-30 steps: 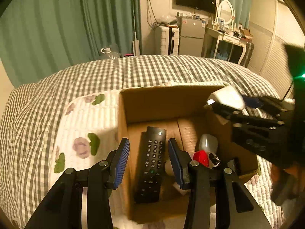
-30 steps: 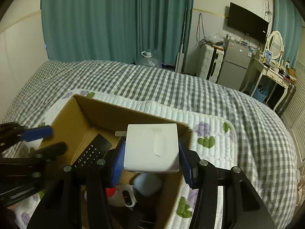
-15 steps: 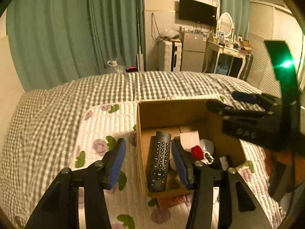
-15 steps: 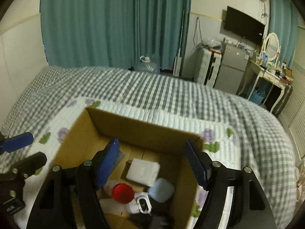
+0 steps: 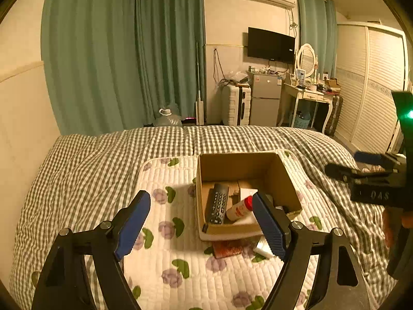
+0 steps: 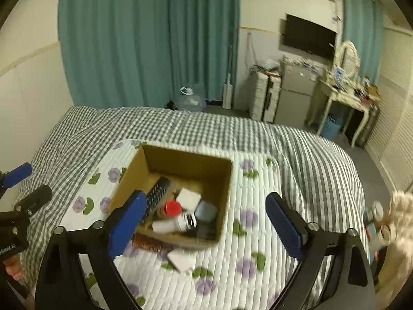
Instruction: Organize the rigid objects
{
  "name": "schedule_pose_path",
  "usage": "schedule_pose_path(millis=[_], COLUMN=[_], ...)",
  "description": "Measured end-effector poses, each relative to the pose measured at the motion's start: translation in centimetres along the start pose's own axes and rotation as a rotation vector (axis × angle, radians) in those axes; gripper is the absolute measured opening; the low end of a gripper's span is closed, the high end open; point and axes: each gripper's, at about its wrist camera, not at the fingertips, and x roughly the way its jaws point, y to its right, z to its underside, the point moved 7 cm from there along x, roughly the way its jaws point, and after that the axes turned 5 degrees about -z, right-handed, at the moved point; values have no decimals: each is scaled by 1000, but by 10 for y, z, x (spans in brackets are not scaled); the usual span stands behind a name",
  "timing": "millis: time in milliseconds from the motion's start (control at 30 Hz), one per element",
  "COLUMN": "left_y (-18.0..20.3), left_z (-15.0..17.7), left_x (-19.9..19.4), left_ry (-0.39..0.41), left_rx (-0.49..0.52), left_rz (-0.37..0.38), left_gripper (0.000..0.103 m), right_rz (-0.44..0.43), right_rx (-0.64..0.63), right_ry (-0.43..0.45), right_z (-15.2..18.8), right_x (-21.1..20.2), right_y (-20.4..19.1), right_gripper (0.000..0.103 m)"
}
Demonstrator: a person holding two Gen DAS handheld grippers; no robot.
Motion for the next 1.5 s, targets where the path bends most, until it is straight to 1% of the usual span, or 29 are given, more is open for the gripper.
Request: schedule_pose_path(millis=[100, 167, 200, 267, 400, 500, 533, 667, 767, 833, 967, 1067, 1100, 1133, 1167, 1233, 1300, 1333, 1400, 1500], left_y=[0, 3, 4, 7, 15, 17, 18, 17, 13, 12, 14, 16, 17, 17, 18, 21, 26, 29, 38, 51], left_z=[15, 27, 34, 45, 72, 91, 98, 116, 129, 138, 147, 149, 150, 150, 151, 151, 150, 149, 149, 153], left_x=[3, 14, 19, 31, 59, 76, 82, 101, 113, 120, 125, 128, 129, 132, 134, 139, 143, 147, 155, 172], left_ry=[-11, -46, -64, -88, -146, -196, -207, -244, -281, -310, -334, -345, -350, -355, -362, -372, -376, -386, -402, -442], left_rx=[-9, -4, -2, 1, 24, 38, 46, 77, 84, 86, 99, 98, 97, 98, 102, 108, 100, 88, 64, 59], left_rz=[-12, 8, 22, 26, 24, 17, 4, -40, -62, -68, -71, -60, -59, -57, -55, -59, -47, -39, -18, -1], left_gripper=[84, 84, 84, 85, 84, 85, 84, 84, 84, 84, 84, 84, 84, 84, 84, 84, 84, 84, 84, 84], right_rz=[20, 38, 51, 89, 103, 96, 76, 19, -3, -13, -59, -114, -125, -137, -147, -140, -89, -50, -14, -1], right_rx=[6, 9, 13, 4, -10, -27, -23, 11, -4, -5, 14, 30, 34, 41, 50, 69, 69, 61, 57, 80], right_ry=[7, 11, 8, 7, -12, -38, -55, -139, -202, -231, -279, -328, -343, -356, -363, -345, -310, -291, -275, -261], right_z=[27, 40, 47, 61, 84, 100, 105, 127, 143, 151, 159, 164, 165, 168, 170, 169, 167, 165, 162, 158], right_x=[-2, 3, 7, 15, 40, 64, 73, 112, 139, 153, 177, 196, 201, 205, 206, 201, 190, 182, 176, 170], right_y=[-5, -9, -9, -10, -16, -19, -20, -20, -23, -24, -28, -32, -33, -32, -31, -26, -15, -8, 1, 11], right_gripper=[97, 97, 97, 97, 97, 97, 97, 97, 97, 97, 96, 89, 83, 68, 63, 63, 63, 63, 63, 63])
